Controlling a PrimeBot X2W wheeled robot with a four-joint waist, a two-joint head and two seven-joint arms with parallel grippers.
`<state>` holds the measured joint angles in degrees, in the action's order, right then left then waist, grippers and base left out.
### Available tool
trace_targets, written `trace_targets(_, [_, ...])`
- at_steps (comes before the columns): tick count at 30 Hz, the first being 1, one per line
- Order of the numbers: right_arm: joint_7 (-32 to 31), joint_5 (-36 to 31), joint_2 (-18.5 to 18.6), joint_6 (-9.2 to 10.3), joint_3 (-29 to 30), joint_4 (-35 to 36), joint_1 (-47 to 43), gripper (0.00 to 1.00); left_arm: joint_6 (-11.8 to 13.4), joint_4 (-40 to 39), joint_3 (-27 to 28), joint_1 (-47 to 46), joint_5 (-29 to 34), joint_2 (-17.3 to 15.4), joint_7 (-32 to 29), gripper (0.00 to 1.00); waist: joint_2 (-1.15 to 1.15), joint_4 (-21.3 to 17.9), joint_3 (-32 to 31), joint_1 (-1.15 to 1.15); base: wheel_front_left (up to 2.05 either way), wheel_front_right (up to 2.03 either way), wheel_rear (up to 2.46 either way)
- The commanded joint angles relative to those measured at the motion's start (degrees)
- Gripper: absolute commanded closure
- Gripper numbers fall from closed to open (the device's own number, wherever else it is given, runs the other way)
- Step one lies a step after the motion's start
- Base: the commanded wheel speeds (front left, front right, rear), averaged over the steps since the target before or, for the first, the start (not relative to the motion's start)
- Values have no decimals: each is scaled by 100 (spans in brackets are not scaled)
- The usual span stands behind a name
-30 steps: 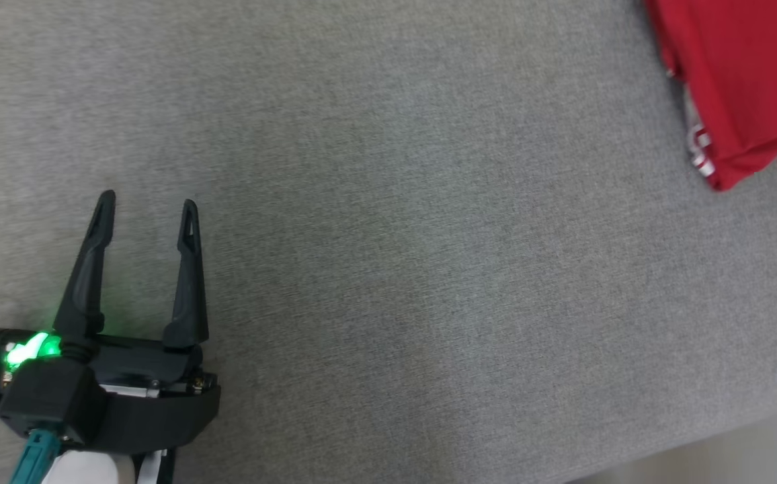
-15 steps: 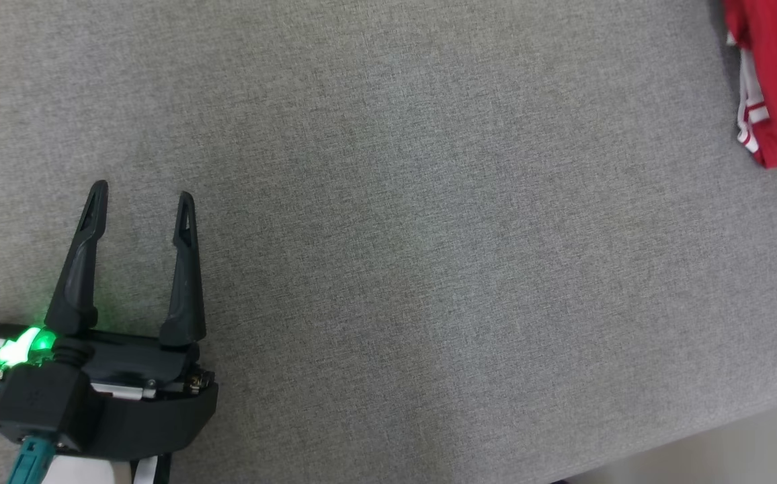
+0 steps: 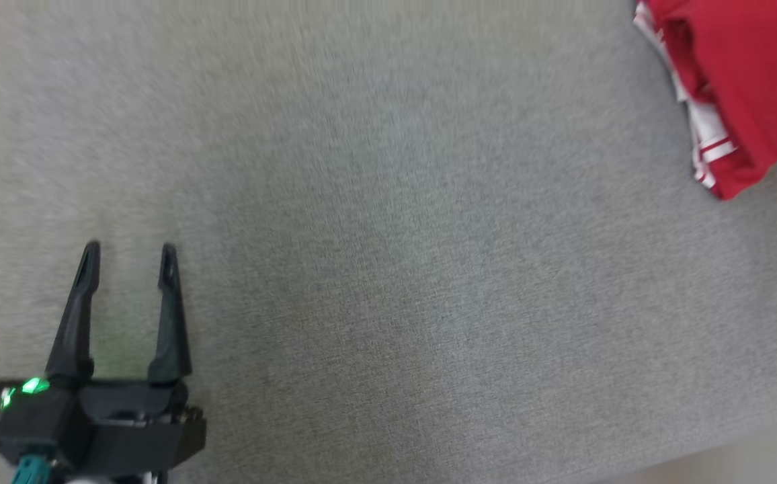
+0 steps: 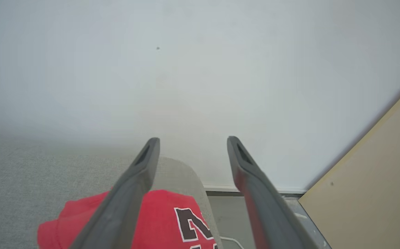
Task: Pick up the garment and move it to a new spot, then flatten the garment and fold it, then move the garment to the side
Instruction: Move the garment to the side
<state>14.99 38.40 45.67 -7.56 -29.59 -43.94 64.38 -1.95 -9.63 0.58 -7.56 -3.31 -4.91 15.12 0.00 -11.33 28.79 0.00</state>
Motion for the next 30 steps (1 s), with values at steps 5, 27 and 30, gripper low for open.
trace_targets(5, [21, -379, -444, 18, 522, 657, -894, 0, 19, 47, 158, 388, -135, 49, 0, 0, 0, 287, -1032, 0, 0, 0, 0])
trace_targets(27, [23, -1317, -2583, 19, 2615, 2992, -5128, 0, -164, 620, 526, 1146, -367, 179, -1, 0, 0, 993, -2400, 0, 0, 0, 0])
trace_targets(30, [22, -1361, -2742, 18, 2682, 3217, -5552, 0, -190, 689, 581, 1191, -372, 182, -1, 0, 0, 1002, -2473, 0, 0, 0, 0])
